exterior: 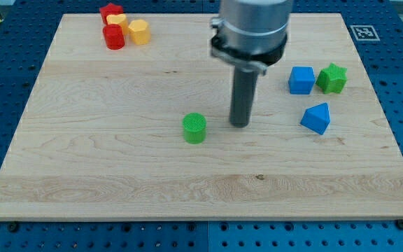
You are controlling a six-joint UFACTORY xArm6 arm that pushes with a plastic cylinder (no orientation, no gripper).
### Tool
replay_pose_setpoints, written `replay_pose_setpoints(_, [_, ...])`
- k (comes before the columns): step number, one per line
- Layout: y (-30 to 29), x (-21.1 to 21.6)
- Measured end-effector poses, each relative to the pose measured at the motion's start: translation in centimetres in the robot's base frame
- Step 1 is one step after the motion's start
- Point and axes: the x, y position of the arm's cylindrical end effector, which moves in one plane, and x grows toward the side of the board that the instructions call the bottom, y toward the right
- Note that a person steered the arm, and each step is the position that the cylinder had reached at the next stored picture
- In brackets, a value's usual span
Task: Make a triangle of blocks out of both blue blocks and green star
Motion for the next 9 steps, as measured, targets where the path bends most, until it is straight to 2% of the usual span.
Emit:
replay_pose_setpoints(1, [4.1,-2.7])
replay_pose_setpoints(3, [10.3,-2.7])
replay_pose_setpoints(6, [10.9,1.2])
replay_pose_setpoints(7, [10.9,1.2])
replay_pose_setpoints(8, [13.4,0.7])
replay_pose_setpoints(9, [15.7,-1.6])
